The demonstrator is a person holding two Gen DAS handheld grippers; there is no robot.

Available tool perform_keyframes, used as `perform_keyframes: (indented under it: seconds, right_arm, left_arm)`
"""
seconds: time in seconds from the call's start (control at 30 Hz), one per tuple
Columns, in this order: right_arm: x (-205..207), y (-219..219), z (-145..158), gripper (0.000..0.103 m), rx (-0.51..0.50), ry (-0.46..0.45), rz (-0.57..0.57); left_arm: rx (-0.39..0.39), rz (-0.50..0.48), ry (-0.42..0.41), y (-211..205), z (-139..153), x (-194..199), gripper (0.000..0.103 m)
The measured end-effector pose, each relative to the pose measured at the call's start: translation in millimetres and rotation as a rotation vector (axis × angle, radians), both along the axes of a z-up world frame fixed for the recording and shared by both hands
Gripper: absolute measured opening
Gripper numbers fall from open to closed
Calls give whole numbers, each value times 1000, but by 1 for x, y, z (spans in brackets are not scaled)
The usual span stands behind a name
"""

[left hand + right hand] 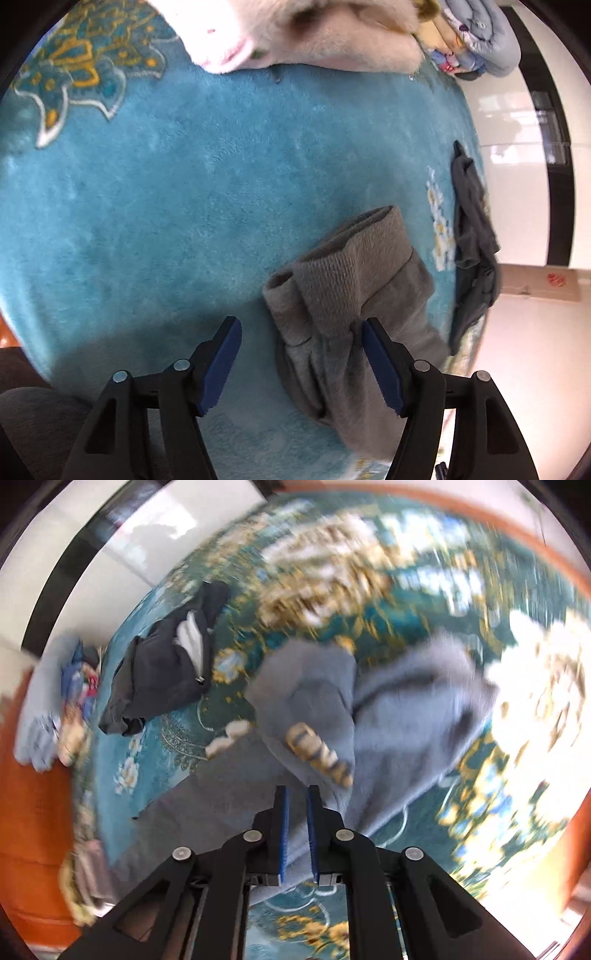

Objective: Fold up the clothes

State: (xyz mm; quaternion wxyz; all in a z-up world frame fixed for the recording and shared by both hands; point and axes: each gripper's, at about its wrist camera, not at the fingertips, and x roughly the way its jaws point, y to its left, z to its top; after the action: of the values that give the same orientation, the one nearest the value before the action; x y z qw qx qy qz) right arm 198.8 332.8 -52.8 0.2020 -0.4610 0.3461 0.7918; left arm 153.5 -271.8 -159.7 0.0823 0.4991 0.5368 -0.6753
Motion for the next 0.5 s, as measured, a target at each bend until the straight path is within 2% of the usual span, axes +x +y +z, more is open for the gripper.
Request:
perform_keyframes:
  seconds: [0.1, 0.13, 0.2, 0.33, 0.4, 0.5]
  right_arm:
    - [-18, -19, 14, 17, 62, 21, 77]
    - [-25, -27, 15, 18, 72, 23, 103]
    - [-41, -47, 12, 18, 68, 21, 154]
    - [-75, -97, -10, 18, 18, -5, 281]
    - [-88, -123, -21, 18, -15, -4, 348]
    - [-100, -155, -32, 18, -51, -14, 417]
  left_arm:
    - [40, 18, 45, -3, -5, 0, 68]
    - [50, 16, 49, -3, -7, 0, 62]
    - [81, 7, 49, -1, -12, 0, 51]
    - [157, 39, 45, 6, -25, 4, 48]
    - [157, 29, 37, 10, -27, 5, 48]
    - [89, -11, 38, 12, -19, 3, 33]
